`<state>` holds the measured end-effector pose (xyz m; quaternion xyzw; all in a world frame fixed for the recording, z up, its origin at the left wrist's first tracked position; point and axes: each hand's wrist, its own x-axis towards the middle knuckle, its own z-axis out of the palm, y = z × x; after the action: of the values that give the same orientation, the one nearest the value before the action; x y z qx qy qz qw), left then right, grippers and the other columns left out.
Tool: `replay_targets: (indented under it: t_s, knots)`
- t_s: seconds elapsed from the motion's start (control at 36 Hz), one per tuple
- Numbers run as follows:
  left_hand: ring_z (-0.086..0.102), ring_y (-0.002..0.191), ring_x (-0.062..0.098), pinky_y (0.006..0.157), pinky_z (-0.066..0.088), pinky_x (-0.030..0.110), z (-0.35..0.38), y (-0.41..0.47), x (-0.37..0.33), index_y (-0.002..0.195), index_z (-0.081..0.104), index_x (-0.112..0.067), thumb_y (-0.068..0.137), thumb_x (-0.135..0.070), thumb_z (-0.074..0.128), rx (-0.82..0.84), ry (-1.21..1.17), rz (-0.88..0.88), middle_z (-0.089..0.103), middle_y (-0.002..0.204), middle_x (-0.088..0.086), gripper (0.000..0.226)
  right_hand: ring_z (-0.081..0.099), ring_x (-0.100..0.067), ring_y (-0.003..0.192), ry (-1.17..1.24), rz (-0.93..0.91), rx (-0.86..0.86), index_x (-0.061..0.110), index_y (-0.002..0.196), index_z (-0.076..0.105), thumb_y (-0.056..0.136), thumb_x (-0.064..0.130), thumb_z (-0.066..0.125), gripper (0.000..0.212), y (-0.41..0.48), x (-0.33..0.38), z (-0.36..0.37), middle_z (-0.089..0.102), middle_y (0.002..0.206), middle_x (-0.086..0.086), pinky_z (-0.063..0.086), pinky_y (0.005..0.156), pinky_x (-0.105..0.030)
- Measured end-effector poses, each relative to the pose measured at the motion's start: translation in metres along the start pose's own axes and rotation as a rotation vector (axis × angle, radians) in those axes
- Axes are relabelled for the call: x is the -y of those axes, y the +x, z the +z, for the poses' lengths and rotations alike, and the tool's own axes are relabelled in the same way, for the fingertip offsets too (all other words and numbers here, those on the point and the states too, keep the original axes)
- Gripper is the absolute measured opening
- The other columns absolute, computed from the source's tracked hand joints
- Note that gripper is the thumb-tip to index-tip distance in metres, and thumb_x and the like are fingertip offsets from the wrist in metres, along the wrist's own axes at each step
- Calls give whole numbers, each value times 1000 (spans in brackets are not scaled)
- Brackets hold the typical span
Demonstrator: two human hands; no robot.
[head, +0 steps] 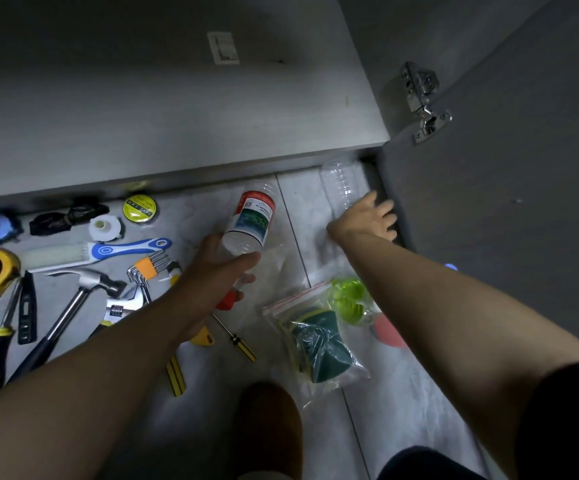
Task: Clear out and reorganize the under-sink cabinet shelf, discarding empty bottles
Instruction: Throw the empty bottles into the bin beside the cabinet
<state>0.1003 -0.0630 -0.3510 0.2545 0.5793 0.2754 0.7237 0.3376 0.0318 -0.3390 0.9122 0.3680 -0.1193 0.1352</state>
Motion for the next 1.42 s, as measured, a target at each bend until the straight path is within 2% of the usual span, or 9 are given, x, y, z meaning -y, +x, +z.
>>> replay_targets:
  t_s: [0.08, 0.22, 0.44, 0.56, 0.64, 0.78, 0.97, 1.25, 1.42]
  knots:
    - [77, 93, 19, 58, 55, 30, -2, -3, 1, 126, 55, -35, 72, -47, 84, -4, 12, 0, 73, 115, -1, 63, 38, -38, 139, 89, 57, 175, 14, 156, 6, 85, 45, 69, 100, 6, 0, 4, 32, 154, -18, 31, 115, -50]
    - [77, 91, 18, 64, 58, 33, -5, -5, -2, 130, 53, -33, 87, -32, 79, -32, 33, -13, 73, 116, -2, 51, 47, -37, 132, 122, -2, 232, 12, 148, 18, 84, 50, 63, 88, -5, 9, 9, 43, 145, -18, 36, 110, -46]
    - [77, 90, 25, 64, 56, 33, 0, -32, -28, 129, 53, -28, 89, -20, 73, -97, 106, -11, 73, 111, 7, 45, 53, -32, 114, 368, -90, 390, 9, 150, 4, 87, 44, 67, 97, -34, 11, -24, 47, 134, -18, 52, 91, -42]
    - [77, 79, 24, 53, 52, 28, 8, -64, -53, 128, 53, -26, 88, -21, 71, -114, 160, 15, 74, 105, 11, 44, 58, -21, 88, 645, -100, 440, 18, 136, 19, 80, 37, 71, 78, -58, -4, -67, 54, 94, -5, 58, 65, -35]
    - [74, 67, 16, 51, 47, 26, 14, -97, -78, 122, 55, -31, 85, -31, 72, -119, 263, 44, 75, 96, 6, 40, 57, -18, 88, 744, -144, 439, 19, 139, 22, 75, 36, 75, 84, -87, -29, -107, 50, 91, 1, 53, 58, -29]
    - [77, 83, 25, 55, 46, 25, 31, -159, -128, 111, 62, -25, 85, -33, 72, -30, 439, 93, 72, 92, 7, 28, 64, -21, 79, 861, -229, 387, 15, 120, 45, 75, 38, 76, 60, -139, -95, -165, 61, 109, -8, 44, 42, -19]
    - [77, 93, 29, 47, 49, 20, 91, -253, -158, 121, 57, -17, 91, -30, 73, 169, 619, 36, 65, 111, 13, 36, 64, -19, 56, 956, -311, 269, 13, 98, 62, 84, 28, 72, 23, -199, -235, -220, 65, 84, -11, 50, 49, -25]
    - [77, 95, 30, 52, 54, 23, 184, -348, -141, 111, 64, -19, 85, -34, 81, 399, 1039, 60, 78, 97, 14, 35, 77, -24, 74, 995, -196, 189, 33, 99, 52, 70, 60, 74, 46, -278, -446, -229, 67, 105, -4, 40, 49, -25]
    - [71, 73, 26, 71, 65, 35, 249, -369, -95, 101, 65, -21, 83, -29, 82, 432, 1231, 173, 69, 110, 13, 26, 76, -24, 74, 872, -106, 120, 30, 101, 55, 79, 50, 78, 38, -323, -535, -215, 69, 101, -7, 44, 52, -29]
